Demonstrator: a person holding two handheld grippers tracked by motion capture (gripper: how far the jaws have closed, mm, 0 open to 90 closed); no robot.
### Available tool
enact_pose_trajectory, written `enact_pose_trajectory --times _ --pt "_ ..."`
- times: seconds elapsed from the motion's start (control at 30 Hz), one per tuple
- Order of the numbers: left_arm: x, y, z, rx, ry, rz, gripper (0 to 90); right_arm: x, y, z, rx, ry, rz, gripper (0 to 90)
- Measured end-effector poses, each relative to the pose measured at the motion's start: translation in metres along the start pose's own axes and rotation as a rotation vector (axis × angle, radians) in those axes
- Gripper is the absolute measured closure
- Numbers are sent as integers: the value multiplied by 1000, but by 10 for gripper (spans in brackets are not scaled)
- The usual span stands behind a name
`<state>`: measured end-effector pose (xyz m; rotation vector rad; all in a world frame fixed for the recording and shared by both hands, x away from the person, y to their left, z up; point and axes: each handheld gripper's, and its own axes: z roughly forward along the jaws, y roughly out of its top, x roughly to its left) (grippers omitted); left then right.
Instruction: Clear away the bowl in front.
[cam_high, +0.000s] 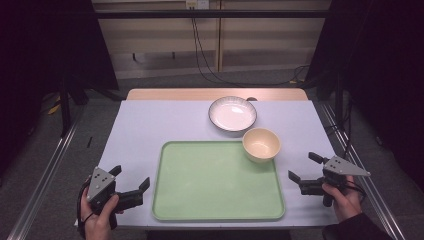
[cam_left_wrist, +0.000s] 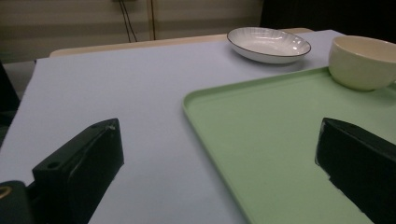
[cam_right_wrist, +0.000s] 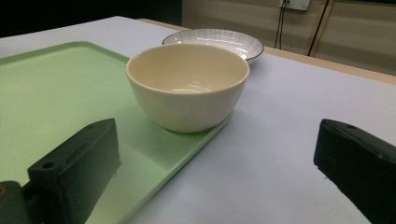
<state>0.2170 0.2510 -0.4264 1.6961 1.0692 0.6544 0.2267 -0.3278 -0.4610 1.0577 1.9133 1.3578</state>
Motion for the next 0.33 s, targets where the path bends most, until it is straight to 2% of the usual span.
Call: enact_pose_trajectory --times 0.03,0.17,0.2,0.23,0.33 --pt "2 -4 -4 -8 11 -19 13 0 0 0 3 -7 -7 0" --pt "6 -9 -8 -10 19 -10 11 -1 0 1 4 -8 -10 0" --pt "7 -10 -9 -22 23 -27 18 -1 0 1 3 -8 -9 0" --pt "9 -10 -10 -51 26 -71 22 -1 0 0 5 -3 -6 0" --pt "11 -11 -11 -42 26 -69 16 -1 0 1 6 -8 -10 0"
